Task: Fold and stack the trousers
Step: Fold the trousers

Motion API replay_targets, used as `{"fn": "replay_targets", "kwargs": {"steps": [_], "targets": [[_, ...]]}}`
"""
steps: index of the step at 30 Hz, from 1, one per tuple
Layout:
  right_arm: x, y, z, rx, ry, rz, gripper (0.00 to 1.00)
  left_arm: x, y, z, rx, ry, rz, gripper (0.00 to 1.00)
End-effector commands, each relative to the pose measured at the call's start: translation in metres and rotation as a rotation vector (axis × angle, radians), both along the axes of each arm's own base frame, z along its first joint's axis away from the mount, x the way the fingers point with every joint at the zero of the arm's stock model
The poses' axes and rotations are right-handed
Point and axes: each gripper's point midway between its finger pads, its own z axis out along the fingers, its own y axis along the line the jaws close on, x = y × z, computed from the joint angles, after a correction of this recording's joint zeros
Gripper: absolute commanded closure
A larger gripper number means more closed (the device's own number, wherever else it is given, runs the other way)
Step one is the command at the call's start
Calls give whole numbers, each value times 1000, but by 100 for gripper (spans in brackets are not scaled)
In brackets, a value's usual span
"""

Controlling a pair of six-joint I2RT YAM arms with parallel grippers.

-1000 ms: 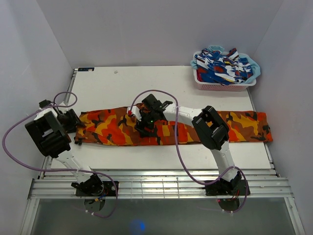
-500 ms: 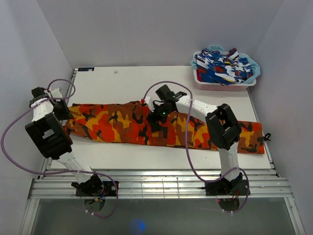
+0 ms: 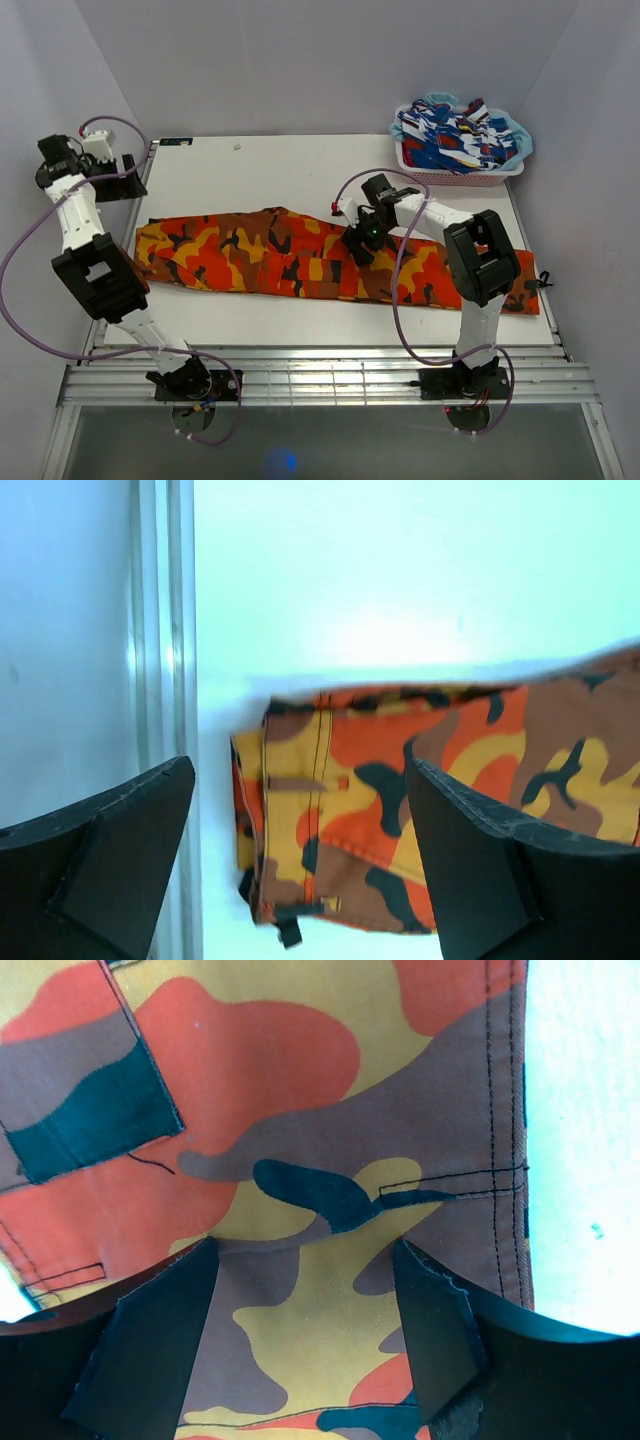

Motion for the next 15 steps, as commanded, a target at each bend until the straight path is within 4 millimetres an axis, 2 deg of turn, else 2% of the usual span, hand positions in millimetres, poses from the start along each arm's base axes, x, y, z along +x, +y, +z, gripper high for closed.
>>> {"fn": "replay_targets", "kwargs": {"steps": [1,2,3,4,5,8,12,13,15], "targets": [[-55,-41,-48,-176,172,23,24,42,-2,-8,-20,-20,0,3],[-55,-44,-50,-186,164,24,24,47,7,-18,-6,6,35,6],[-59,-47,-52,-194,169,25,24,52,9,-27,-19,29,49,9],[-59,-47,-52,-194,168,25,24,57,11,-47,-57,87,73,14],[-59,-48,-52,-196,165,24,25,57,13,-55,-64,112,90,16],[-60,-50,-52,-198,167,28,24,53,14,-84,-97,184,132,15],[-62,-53,-56,-212,170,36,25,48,7,-109,-49,236,124,13],[-65,-55,-57,-219,178,38,25,47,6,-112,-49,239,121,15],[-65,-58,-59,-231,175,45,25,42,-3,-121,-75,257,102,25]]}}
